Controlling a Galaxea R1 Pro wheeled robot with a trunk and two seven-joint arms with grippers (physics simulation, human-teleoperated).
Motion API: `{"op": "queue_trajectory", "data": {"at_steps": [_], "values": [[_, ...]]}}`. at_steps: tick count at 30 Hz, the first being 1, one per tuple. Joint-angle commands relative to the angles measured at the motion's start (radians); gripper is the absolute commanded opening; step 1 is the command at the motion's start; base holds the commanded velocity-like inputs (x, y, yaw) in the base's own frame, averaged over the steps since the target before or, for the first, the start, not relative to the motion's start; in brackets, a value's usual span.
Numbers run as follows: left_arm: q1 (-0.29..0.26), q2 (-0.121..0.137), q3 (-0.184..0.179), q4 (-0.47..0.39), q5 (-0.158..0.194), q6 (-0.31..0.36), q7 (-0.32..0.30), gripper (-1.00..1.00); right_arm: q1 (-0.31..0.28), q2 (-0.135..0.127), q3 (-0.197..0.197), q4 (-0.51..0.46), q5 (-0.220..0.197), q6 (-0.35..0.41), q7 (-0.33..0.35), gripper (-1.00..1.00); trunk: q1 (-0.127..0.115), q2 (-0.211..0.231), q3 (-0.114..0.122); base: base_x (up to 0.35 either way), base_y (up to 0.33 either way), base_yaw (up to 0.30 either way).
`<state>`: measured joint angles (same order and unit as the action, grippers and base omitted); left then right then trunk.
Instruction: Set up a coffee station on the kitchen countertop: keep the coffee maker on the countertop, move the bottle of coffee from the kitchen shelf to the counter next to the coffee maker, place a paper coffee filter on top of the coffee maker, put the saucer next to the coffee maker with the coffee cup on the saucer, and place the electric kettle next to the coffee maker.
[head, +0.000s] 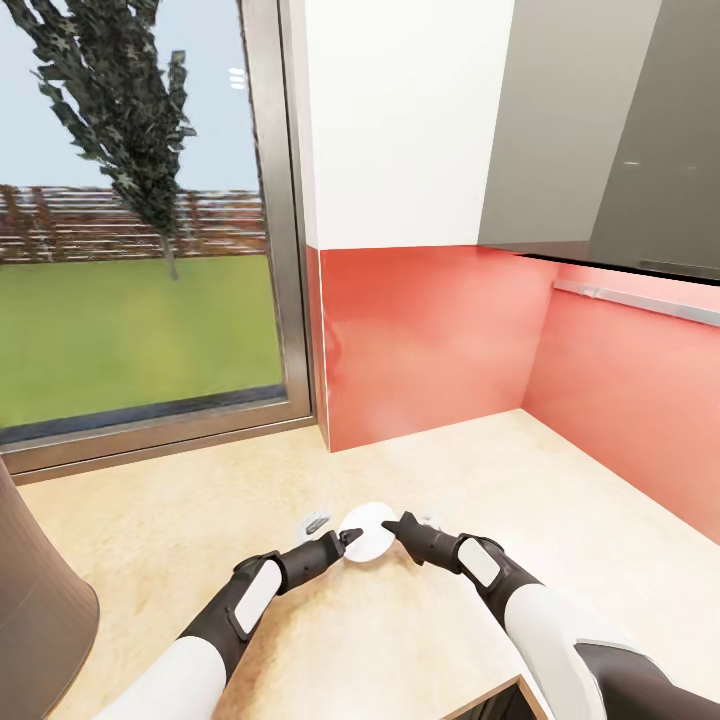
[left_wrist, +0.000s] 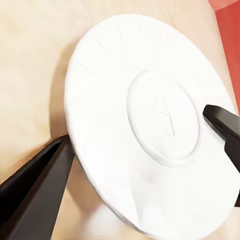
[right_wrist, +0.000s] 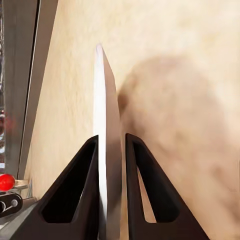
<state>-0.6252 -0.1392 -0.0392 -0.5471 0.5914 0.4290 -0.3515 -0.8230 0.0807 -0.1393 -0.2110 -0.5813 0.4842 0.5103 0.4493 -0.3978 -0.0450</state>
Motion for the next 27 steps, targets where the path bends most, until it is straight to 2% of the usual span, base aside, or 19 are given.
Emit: {"op": "queue_trajectory", "data": {"at_steps": [1, 14, 18, 23, 24, 27], "values": [[-0.001, 0.001, -0.001, -0.001, 0.003, 0.005, 0.002, 1.00, -0.001, 0.001, -0.008, -0.001, -0.003, 0.010, -0.001, -1.00, 0.001, -0.002, -0.002, 0.000, 0.000, 0.000], [-0.001, 0.005, -0.001, -0.010, 0.003, 0.005, -0.005, 1.00, -0.001, 0.001, -0.008, -0.002, -0.006, 0.010, -0.002, -1.00, 0.001, -0.002, -0.002, 0.000, 0.000, 0.000], [-0.001, 0.009, -0.003, -0.013, 0.002, 0.005, -0.062, 1.00, -0.001, -0.001, -0.009, -0.008, -0.008, 0.010, -0.004, -1.00, 0.001, -0.002, -0.002, 0.000, 0.000, 0.000], [-0.001, 0.017, -0.005, -0.014, 0.000, 0.006, -0.104, 1.00, -0.001, -0.008, -0.013, -0.015, -0.008, 0.010, -0.004, -1.00, 0.001, -0.002, -0.002, 0.000, 0.000, 0.000], [-0.001, 0.032, -0.006, -0.014, -0.001, 0.006, -0.130, 1.00, -0.001, -0.013, -0.014, -0.060, -0.008, 0.010, -0.006, -1.00, 0.001, -0.002, -0.002, 0.000, 0.000, 0.000], [-0.001, 0.044, -0.006, -0.014, -0.005, 0.007, -0.164, 1.00, -0.001, -0.017, -0.014, -0.134, -0.007, 0.009, -0.007, -1.00, 0.001, -0.002, -0.002, 0.000, 0.000, 0.000]]}}
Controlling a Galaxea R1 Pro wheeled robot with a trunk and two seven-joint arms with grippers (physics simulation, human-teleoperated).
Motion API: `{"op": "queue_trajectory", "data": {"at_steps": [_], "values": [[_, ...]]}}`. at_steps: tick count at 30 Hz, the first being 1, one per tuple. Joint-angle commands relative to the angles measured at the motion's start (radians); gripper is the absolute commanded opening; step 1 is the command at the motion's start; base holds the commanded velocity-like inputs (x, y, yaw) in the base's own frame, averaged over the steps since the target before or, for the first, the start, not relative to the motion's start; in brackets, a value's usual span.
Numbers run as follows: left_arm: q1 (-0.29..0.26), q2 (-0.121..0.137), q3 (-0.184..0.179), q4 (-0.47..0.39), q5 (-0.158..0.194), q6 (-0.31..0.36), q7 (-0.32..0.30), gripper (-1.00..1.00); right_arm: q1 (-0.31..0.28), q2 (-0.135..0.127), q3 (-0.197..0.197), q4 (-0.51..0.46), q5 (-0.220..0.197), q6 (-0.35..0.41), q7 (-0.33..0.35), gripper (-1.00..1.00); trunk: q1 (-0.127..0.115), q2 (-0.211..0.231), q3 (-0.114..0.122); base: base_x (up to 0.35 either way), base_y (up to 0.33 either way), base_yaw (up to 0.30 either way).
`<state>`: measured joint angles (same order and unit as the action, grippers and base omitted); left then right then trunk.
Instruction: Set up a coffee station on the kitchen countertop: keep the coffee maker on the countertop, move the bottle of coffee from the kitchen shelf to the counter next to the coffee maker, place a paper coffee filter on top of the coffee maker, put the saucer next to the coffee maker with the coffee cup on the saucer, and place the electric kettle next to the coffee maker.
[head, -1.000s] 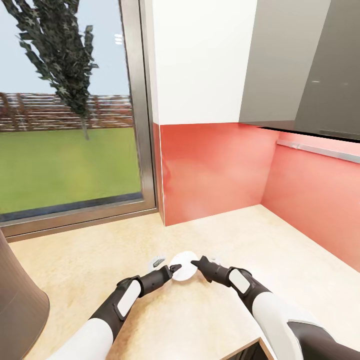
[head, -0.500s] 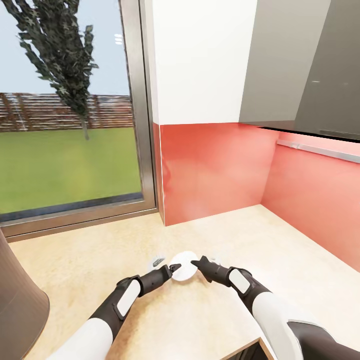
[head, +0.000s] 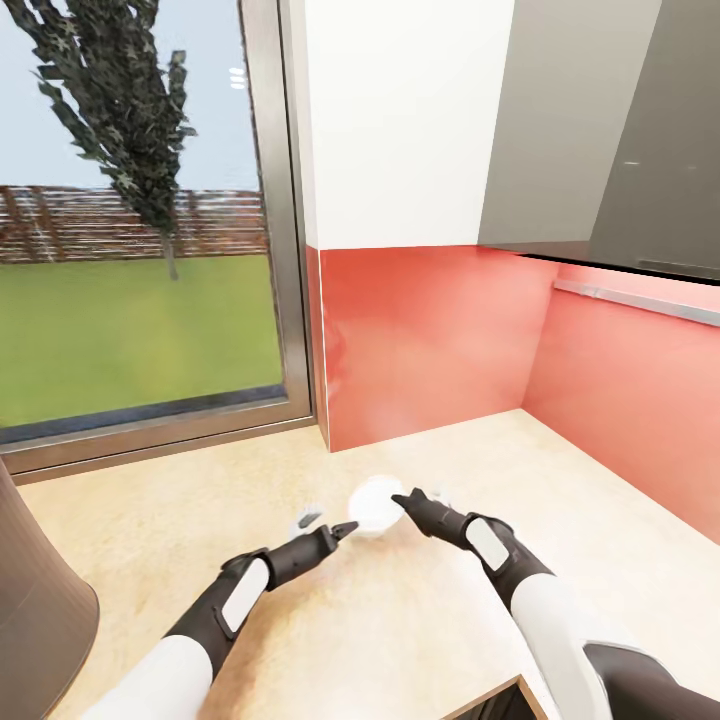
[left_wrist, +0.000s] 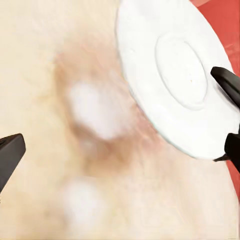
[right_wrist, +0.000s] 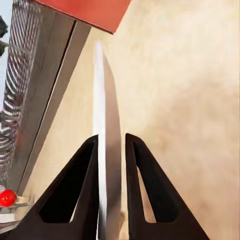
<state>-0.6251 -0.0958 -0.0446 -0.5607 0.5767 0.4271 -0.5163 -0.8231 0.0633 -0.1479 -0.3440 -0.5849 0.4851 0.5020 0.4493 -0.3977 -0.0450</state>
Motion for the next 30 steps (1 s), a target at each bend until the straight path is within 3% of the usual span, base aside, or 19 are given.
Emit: {"op": "queue_trajectory", "data": {"at_steps": [1, 6, 11, 15, 16, 19, 20, 30], "values": [[-0.001, 0.002, -0.001, -0.001, 0.008, 0.008, -0.006, 1.00, -0.001, -0.002, -0.005, -0.010, -0.003, 0.008, 0.001, -1.00, 0.001, -0.002, -0.002, 0.000, 0.000, 0.000], [0.001, 0.023, -0.009, 0.001, 0.000, 0.009, -0.059, 1.00, -0.001, -0.047, -0.006, -0.048, -0.005, -0.027, 0.001, -1.00, 0.001, -0.002, -0.002, 0.000, 0.000, 0.000], [0.031, 0.036, -0.017, -0.003, -0.003, 0.007, -0.080, 1.00, -0.001, -0.107, -0.005, -0.113, -0.005, -0.149, 0.003, -1.00, 0.001, -0.002, -0.002, -0.049, 0.000, 0.000], [0.040, 0.036, -0.020, -0.005, -0.014, 0.007, -0.088, 1.00, -0.001, -0.115, -0.003, -0.171, -0.004, -0.158, 0.004, -1.00, 0.001, -0.002, -0.002, -0.286, 0.017, 0.000], [0.041, 0.035, -0.019, -0.005, -0.034, 0.006, -0.104, 1.00, -0.001, -0.119, -0.002, -0.181, -0.005, -0.159, 0.007, -1.00, 0.001, -0.002, -0.002, -0.329, 0.089, 0.000], [0.041, 0.035, -0.018, -0.006, -0.053, 0.006, -0.142, 1.00, -0.001, -0.122, -0.003, -0.191, -0.005, -0.158, 0.011, -1.00, 0.001, -0.002, -0.002, -0.333, 0.101, 0.000], [0.041, 0.037, -0.017, -0.007, -0.061, 0.007, -0.188, 1.00, -0.001, -0.132, -0.002, -0.228, -0.006, -0.156, 0.021, -1.00, 0.001, -0.002, -0.002, -0.336, 0.111, 0.000], [0.041, 0.038, -0.016, -0.007, -0.070, 0.007, -0.303, 1.00, -0.001, -0.140, -0.001, -0.268, -0.006, -0.154, 0.029, -1.00, 0.001, -0.002, -0.002, -0.337, 0.112, 0.000]]}}
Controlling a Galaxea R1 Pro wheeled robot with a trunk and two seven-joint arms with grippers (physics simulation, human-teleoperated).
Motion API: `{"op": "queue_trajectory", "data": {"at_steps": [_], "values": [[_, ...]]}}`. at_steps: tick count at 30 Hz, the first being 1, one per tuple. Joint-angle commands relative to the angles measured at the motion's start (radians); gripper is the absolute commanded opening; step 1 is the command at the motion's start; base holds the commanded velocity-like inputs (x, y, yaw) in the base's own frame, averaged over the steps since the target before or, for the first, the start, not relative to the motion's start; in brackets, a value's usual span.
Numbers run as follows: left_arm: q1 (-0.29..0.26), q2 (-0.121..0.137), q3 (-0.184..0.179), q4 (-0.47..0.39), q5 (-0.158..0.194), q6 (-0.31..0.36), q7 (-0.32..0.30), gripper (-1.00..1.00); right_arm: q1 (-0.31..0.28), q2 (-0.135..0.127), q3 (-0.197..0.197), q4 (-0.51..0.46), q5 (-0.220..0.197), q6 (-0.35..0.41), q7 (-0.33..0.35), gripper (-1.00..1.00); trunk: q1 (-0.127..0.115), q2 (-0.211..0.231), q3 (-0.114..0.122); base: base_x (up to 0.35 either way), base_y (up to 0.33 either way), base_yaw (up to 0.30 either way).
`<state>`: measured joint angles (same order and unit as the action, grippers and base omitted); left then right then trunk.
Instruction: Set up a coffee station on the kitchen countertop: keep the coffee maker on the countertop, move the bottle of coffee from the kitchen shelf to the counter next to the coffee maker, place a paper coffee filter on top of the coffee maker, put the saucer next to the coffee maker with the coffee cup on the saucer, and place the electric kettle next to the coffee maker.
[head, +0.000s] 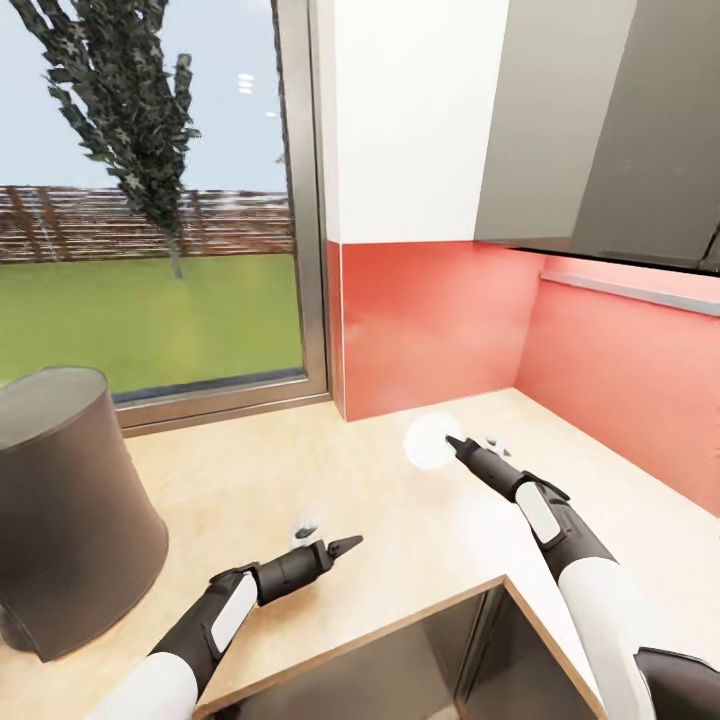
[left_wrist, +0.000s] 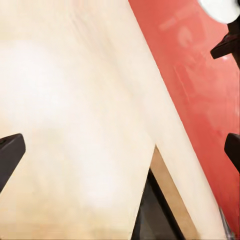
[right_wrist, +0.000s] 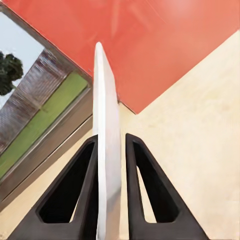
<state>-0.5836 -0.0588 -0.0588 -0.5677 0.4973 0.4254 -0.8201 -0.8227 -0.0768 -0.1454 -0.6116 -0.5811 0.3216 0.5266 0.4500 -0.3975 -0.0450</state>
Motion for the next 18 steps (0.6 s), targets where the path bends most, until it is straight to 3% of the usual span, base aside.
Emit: {"op": "queue_trajectory", "data": {"at_steps": [1, 5, 9, 13, 18], "values": [[-0.001, 0.000, -0.002, -0.001, 0.003, 0.009, -0.011, 1.00, -0.001, 0.001, -0.003, 0.000, -0.010, 0.010, 0.008, -1.00, 0.000, -0.003, -0.002, -0.337, 0.113, 0.000], [-0.001, -0.002, -0.005, -0.070, -0.026, 0.017, -0.051, 1.00, -0.001, 0.001, -0.003, 0.000, -0.010, 0.010, 0.024, -1.00, 0.000, -0.003, -0.002, -0.337, 0.109, 0.000], [-0.001, -0.005, -0.005, -0.084, -0.027, 0.018, -0.052, 1.00, -0.001, 0.001, -0.002, 0.000, -0.010, 0.010, 0.033, -1.00, 0.000, -0.003, -0.002, -0.337, 0.033, 0.000], [-0.002, -0.006, -0.042, -0.091, -0.028, 0.017, -0.054, 1.00, -0.001, 0.002, -0.002, 0.001, -0.010, 0.010, 0.039, -1.00, 0.000, -0.003, -0.002, -0.337, -0.094, 0.021], [-0.002, -0.005, -0.058, -0.118, -0.028, 0.020, -0.054, 1.00, -0.001, 0.002, -0.002, 0.001, -0.010, 0.010, 0.039, -1.00, 0.000, -0.003, 0.001, -0.337, -0.036, 0.136]]}}
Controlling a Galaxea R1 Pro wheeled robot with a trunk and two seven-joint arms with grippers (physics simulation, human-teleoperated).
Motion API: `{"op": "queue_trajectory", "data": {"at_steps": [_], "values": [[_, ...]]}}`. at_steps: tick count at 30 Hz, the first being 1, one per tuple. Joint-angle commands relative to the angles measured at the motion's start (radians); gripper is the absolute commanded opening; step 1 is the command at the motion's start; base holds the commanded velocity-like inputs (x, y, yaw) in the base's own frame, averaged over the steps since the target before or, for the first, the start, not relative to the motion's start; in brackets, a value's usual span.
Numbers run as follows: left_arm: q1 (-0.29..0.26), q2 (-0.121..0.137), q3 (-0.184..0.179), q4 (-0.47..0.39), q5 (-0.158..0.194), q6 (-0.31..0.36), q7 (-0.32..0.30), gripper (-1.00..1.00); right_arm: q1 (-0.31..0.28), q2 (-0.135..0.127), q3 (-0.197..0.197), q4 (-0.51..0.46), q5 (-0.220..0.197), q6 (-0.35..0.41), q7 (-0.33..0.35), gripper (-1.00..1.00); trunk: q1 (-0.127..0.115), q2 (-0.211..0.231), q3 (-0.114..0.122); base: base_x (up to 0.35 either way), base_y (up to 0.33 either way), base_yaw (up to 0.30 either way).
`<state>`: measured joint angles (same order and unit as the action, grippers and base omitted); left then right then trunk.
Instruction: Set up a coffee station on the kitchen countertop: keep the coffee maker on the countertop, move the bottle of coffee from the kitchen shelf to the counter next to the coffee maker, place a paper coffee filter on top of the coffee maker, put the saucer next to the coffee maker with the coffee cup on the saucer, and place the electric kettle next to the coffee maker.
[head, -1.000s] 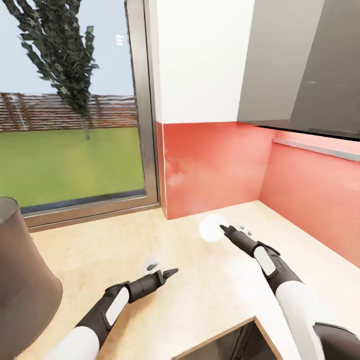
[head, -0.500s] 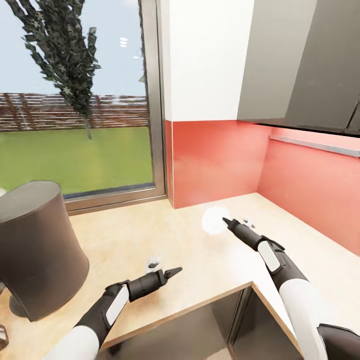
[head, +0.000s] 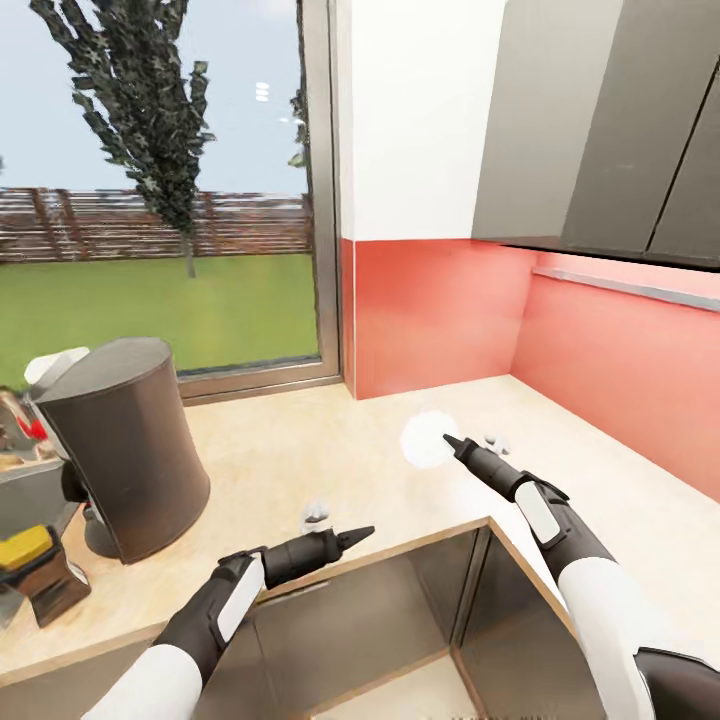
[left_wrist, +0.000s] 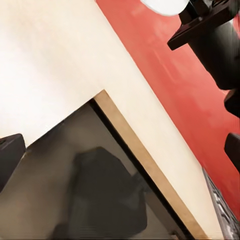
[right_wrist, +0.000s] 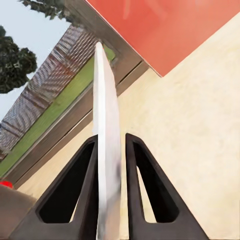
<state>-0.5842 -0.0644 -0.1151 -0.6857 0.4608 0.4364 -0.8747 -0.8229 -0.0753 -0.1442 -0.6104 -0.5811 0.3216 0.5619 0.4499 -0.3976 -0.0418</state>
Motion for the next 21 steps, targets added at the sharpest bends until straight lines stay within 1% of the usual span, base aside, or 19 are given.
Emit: {"op": "queue_trajectory", "data": {"at_steps": [1, 7, 11, 15, 21], "values": [[-0.001, 0.001, -0.003, -0.004, 0.009, 0.009, 0.000, 1.00, -0.001, 0.000, -0.003, 0.000, -0.009, 0.010, 0.004, -1.00, 0.000, -0.002, -0.001, -0.337, -0.008, 0.189], [0.000, 0.003, -0.002, -0.012, 0.009, 0.010, 0.000, 1.00, -0.001, 0.001, -0.003, 0.000, -0.009, 0.010, 0.004, -1.00, 0.000, -0.002, 0.004, -0.338, -0.001, 0.201], [0.000, 0.005, -0.001, -0.012, 0.009, 0.010, 0.000, 1.00, -0.001, 0.001, -0.003, 0.000, -0.009, 0.010, 0.004, -1.00, 0.000, -0.002, 0.008, -0.338, 0.063, 0.204], [0.000, 0.006, 0.000, -0.011, 0.009, 0.011, 0.000, 1.00, -0.001, 0.001, -0.003, 0.000, -0.009, 0.010, 0.004, -1.00, 0.000, -0.002, 0.012, -0.329, 0.144, 0.205], [0.001, 0.006, 0.000, -0.010, 0.009, 0.011, 0.000, 1.00, -0.001, 0.001, -0.003, 0.000, -0.009, 0.010, 0.004, -1.00, 0.000, -0.002, 0.018, -0.304, 0.205, 0.205]]}}
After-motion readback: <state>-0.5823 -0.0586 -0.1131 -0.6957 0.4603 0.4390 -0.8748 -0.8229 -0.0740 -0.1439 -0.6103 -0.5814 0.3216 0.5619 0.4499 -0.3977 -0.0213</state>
